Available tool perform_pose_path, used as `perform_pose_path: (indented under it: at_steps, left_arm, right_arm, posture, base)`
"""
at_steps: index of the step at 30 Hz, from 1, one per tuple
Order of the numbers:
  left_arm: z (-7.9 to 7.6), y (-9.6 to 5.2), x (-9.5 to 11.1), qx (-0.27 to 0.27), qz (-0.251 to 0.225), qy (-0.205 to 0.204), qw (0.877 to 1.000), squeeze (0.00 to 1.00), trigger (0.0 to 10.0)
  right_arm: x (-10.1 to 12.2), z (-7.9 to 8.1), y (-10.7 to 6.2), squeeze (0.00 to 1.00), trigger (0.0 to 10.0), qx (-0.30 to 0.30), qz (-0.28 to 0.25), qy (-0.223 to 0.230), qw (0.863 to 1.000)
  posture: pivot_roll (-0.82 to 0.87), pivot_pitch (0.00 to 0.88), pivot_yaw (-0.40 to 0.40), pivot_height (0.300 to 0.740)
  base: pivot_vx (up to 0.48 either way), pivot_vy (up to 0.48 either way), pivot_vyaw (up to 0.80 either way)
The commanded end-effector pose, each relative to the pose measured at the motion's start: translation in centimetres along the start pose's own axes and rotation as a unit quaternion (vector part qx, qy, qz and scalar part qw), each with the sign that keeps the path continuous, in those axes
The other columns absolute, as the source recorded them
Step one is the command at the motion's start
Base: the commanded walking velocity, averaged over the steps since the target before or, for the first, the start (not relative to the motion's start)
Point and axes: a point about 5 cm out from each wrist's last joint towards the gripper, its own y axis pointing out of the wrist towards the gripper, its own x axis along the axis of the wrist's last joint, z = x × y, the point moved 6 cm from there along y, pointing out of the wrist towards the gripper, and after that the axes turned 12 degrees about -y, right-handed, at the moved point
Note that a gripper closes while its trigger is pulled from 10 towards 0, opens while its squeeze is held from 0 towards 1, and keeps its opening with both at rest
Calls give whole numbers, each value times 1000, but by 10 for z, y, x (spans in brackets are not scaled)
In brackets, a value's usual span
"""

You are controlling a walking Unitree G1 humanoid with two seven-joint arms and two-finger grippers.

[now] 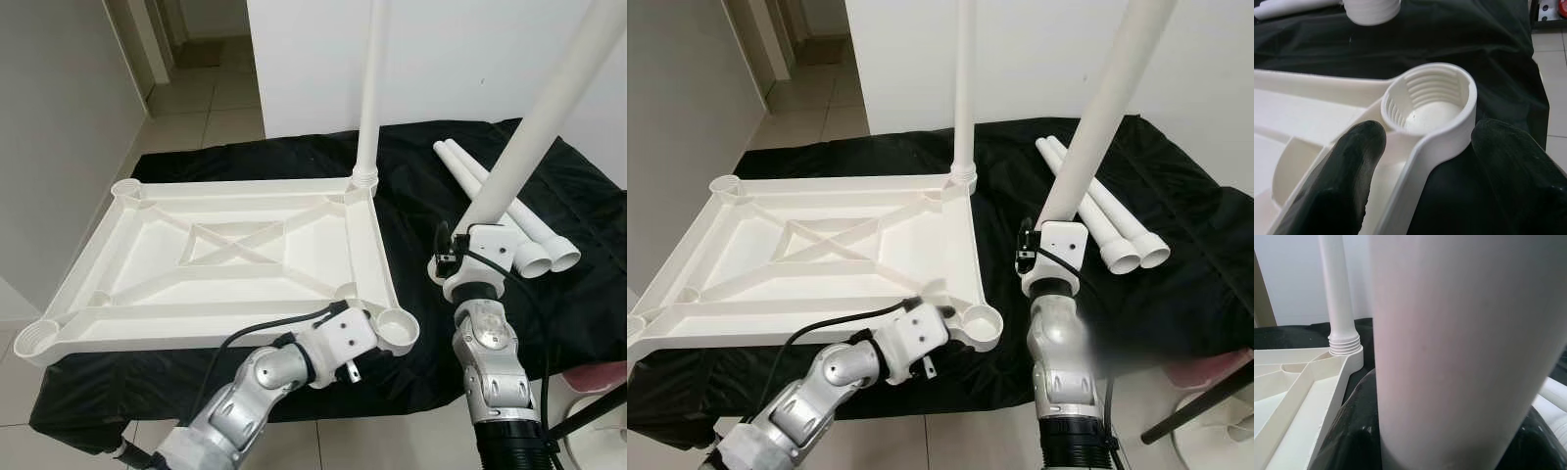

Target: Building children table

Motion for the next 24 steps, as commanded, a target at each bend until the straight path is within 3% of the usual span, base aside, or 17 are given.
perform_pose_path:
  at_steps: [1, 7, 24]
  left_arm:
    - [10, 0, -5, 43, 10, 3, 999, 0, 10000]
    - [10, 7, -2, 46, 5, -4, 999, 0, 10000]
    - [-21, 45, 17, 2, -21, 15, 1000, 0, 10000]
  right_arm:
    - [2, 2, 0, 0, 10000, 2, 0, 1, 1000]
    - [1, 2, 0, 0, 10000, 2, 1, 1, 1000]
    - [5, 7, 6, 0, 10000, 8, 0, 5, 1000]
  posture:
    - [-99, 0, 75, 740]
    - [-93, 0, 69, 740]
    - [-82, 9, 52, 740]
  base:
    - [0, 0, 0]
    - [0, 0, 0]
    - [0, 0, 0]
